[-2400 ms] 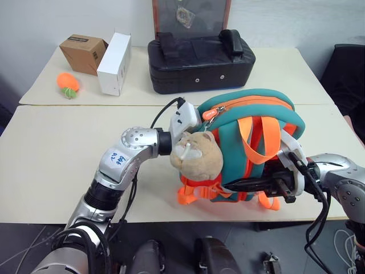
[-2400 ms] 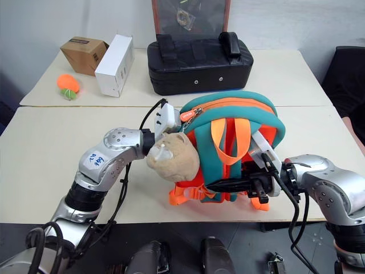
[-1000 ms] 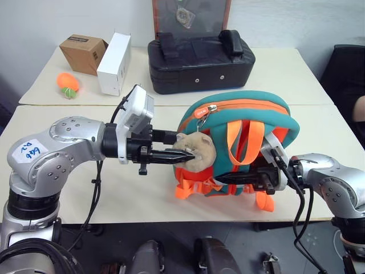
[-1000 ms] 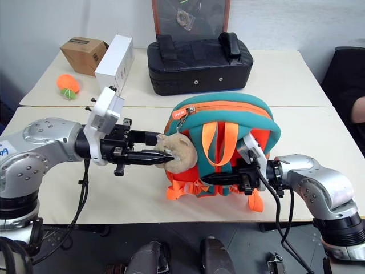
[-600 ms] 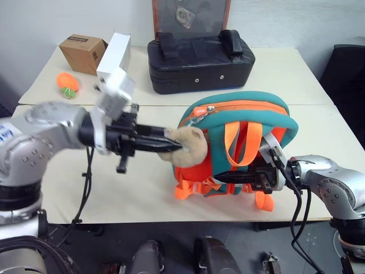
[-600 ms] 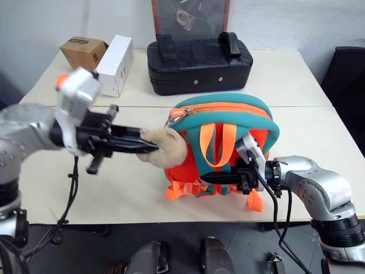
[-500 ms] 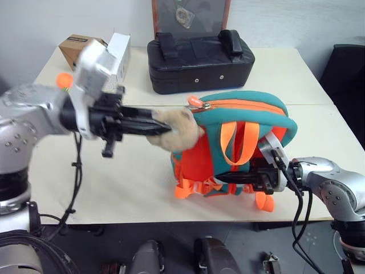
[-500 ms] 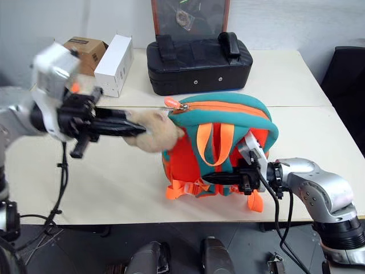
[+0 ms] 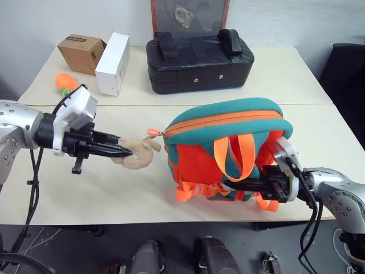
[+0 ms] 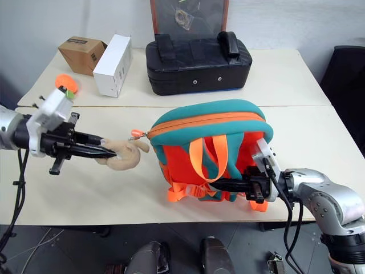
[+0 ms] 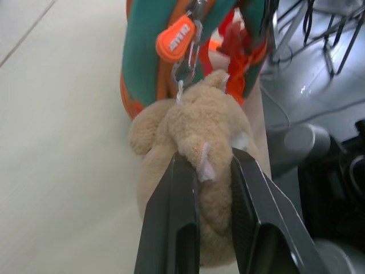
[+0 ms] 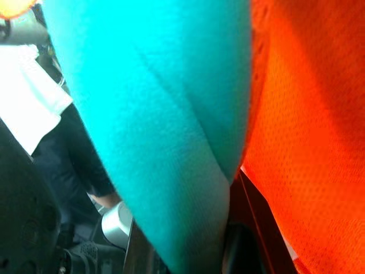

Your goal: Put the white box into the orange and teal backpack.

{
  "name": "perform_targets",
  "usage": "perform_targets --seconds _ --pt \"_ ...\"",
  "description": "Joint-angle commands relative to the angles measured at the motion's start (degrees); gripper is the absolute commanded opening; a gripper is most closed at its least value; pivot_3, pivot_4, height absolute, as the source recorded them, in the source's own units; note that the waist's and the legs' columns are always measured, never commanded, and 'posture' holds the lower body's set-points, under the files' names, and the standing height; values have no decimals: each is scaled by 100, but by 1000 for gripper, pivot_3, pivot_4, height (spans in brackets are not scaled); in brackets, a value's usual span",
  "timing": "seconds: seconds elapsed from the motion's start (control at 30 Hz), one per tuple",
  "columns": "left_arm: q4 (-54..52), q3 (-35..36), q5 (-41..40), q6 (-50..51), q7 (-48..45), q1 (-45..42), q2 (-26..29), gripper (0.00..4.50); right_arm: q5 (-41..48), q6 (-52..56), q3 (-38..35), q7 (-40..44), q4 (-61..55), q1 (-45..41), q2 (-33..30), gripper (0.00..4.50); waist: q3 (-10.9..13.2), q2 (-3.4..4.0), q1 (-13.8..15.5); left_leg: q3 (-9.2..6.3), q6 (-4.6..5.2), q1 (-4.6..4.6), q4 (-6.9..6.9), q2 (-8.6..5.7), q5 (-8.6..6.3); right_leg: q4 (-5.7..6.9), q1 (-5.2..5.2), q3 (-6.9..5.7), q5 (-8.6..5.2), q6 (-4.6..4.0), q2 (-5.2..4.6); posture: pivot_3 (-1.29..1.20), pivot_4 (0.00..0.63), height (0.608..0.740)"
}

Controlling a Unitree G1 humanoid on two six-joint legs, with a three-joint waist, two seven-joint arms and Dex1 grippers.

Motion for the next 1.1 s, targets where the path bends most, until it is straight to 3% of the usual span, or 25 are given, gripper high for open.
perform_targets --seconds 0.03,0.23,0.4,0.47,0.6,0.73,0.8,0.9,1.1 --pt "-150 -209 377 -174 267 197 -245 351 598 42 -454 268 -212 6 -83 0 0 0 6 -1 0 0 0 0 0 0 0 0 0 0 -1 0 150 740" --pt "-256 -790 1028 -730 253 586 -560 351 1397 156 -1020 409 -375 41 -165 0 -1 -1 -1 0 6 -2 -2 0 -5 -2 0 1 0 0 -3 0 150 740" --pt "-35 -1397 1836 -1325 372 647 -910 351 1427 140 -1090 380 -394 112 -258 0 -1 -1 4 -2 7 -1 0 0 -5 -2 2 0 0 0 -4 0 150 740" --pt "182 -1631 2216 -1589 574 582 -1164 351 1247 58 -1015 332 -440 175 -263 0 -1 -1 5 -2 8 -1 -1 -1 -6 -2 2 1 0 0 -4 0 150 740" --pt "536 -1529 2210 -1428 1142 257 -2024 351 317 -429 -613 -2 -575 239 -156 0 -13 20 43 -7 15 3 9 -6 -6 -1 14 -2 1 1 -8 0 150 740" --pt "792 -1324 2221 -1410 1273 113 -2267 351 -511 -871 -197 -488 -627 171 15 0 -16 15 62 -15 18 2 17 -8 -7 1 20 -3 4 7 -10 0 150 740" --pt "993 -1188 2217 -1431 1309 43 -2276 351 -477 -739 -152 -583 -629 201 -2 718 -16 15 61 -15 17 2 16 -10 -6 3 18 -4 4 7 -10 0 150 740" --pt "1126 -908 2018 -1319 1194 42 -2176 1274 -634 -897 -248 -569 -639 444 -73 1619 -16 15 46 -16 15 1 15 -7 -5 3 16 -6 4 7 -8 0 150 740" --pt "218 202 756 -328 766 668 -1672 3139 -587 -985 -1089 -186 -256 1102 -487 3627 -15 13 -11 -13 13 -1 8 -5 -5 1 12 -5 4 7 -8 0 150 740"
